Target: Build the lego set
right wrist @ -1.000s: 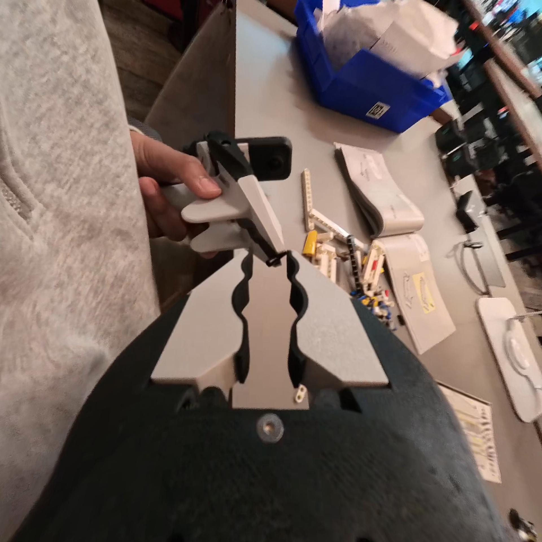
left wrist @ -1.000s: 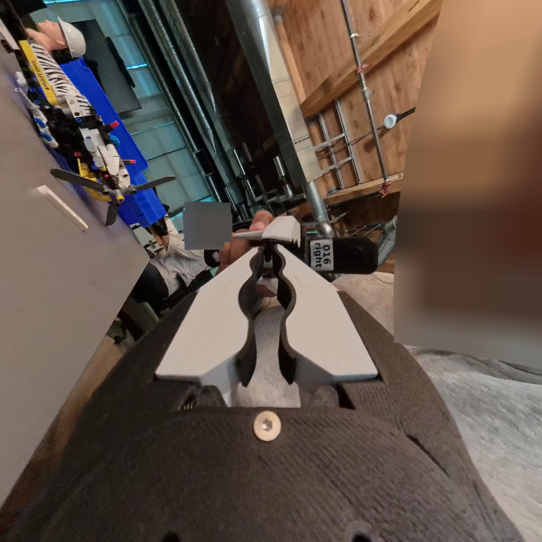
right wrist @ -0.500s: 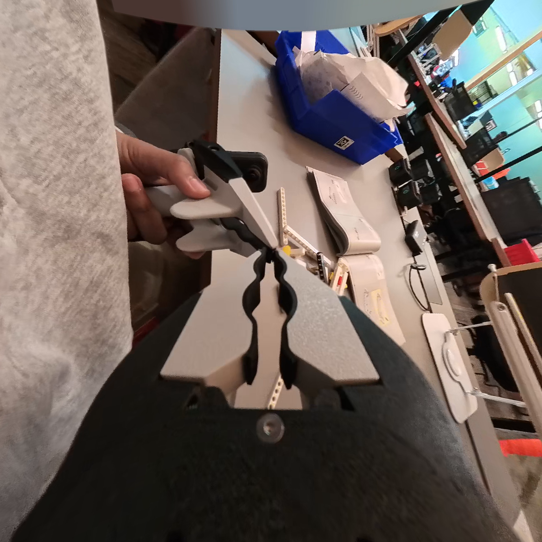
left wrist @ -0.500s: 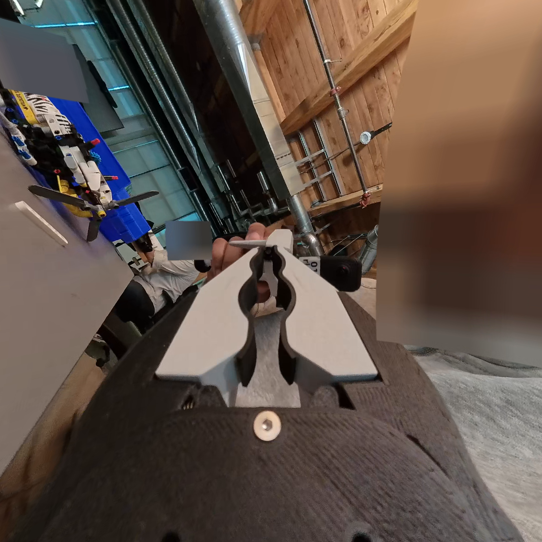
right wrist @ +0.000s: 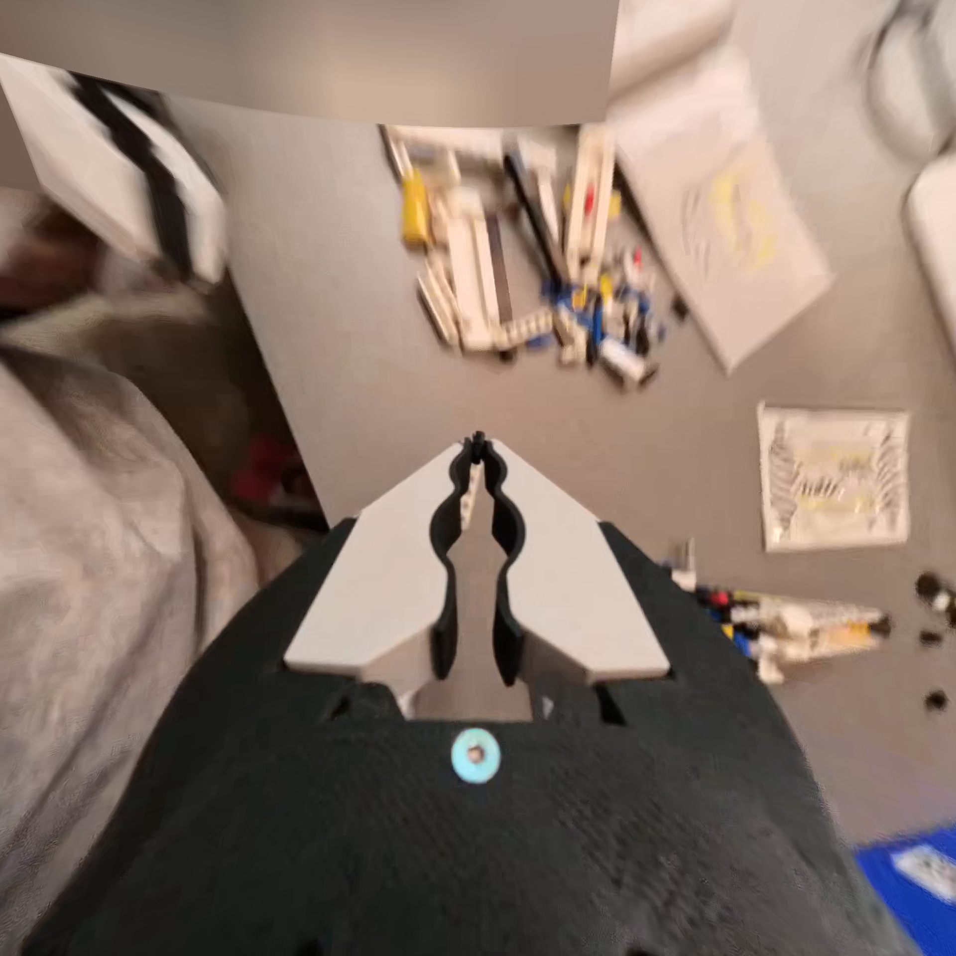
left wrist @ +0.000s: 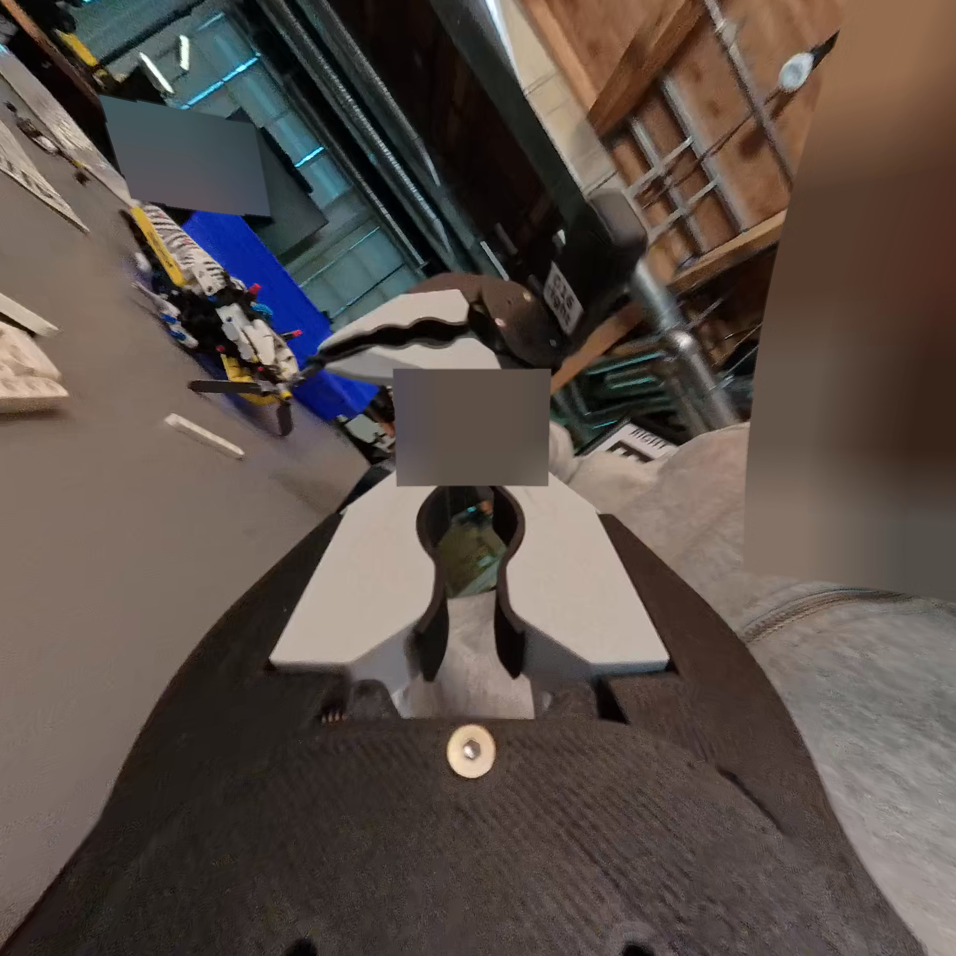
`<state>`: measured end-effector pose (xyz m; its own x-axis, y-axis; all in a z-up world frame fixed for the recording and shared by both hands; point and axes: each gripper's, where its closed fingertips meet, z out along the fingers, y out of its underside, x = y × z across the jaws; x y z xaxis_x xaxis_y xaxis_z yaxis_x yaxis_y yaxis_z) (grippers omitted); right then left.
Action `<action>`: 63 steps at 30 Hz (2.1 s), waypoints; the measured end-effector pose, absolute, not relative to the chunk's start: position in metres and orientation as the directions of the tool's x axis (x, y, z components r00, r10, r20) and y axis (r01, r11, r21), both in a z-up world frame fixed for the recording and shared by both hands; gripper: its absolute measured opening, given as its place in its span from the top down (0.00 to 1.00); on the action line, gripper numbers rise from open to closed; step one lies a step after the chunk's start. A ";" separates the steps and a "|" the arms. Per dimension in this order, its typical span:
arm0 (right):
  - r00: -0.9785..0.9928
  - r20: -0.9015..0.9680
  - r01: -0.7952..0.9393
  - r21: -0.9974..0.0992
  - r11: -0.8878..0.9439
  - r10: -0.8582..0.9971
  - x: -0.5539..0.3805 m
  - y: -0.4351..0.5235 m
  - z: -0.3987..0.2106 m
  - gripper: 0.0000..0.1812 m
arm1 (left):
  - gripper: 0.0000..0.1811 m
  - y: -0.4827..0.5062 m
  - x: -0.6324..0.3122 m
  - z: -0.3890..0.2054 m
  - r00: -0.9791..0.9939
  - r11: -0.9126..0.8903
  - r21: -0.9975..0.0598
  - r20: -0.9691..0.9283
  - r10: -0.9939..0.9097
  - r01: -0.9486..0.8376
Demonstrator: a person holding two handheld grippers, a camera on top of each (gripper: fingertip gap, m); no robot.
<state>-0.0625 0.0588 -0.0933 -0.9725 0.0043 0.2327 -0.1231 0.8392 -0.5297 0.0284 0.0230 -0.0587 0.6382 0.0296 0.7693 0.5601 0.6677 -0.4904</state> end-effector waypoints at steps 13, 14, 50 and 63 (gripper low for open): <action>-0.998 0.033 -0.056 -0.002 0.998 -0.056 -0.072 0.095 -0.157 0.99 | 0.97 0.007 0.020 -0.073 0.619 0.644 -0.568 0.764 0.181 0.513; -0.998 0.024 -0.058 0.010 0.998 -0.058 -0.071 0.093 -0.157 0.99 | 0.97 0.006 0.019 -0.074 0.614 0.648 -0.558 0.770 0.172 0.518; -1.000 -0.023 -0.022 0.074 0.997 -0.020 -0.068 0.094 -0.163 0.99 | 0.96 0.002 0.020 -0.072 0.619 0.655 -0.539 0.773 0.137 0.530; -0.999 -0.039 -0.032 0.029 0.999 -0.031 -0.068 0.091 -0.165 0.99 | 0.94 0.003 0.021 -0.073 0.616 0.647 -0.531 0.779 0.118 0.547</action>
<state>-0.0685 0.0911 -0.1647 -0.9987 -0.0313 -0.0390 -0.0324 0.9990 0.0295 0.0211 0.0028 -0.0728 0.6155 0.1184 0.7792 0.5471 0.6474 -0.5306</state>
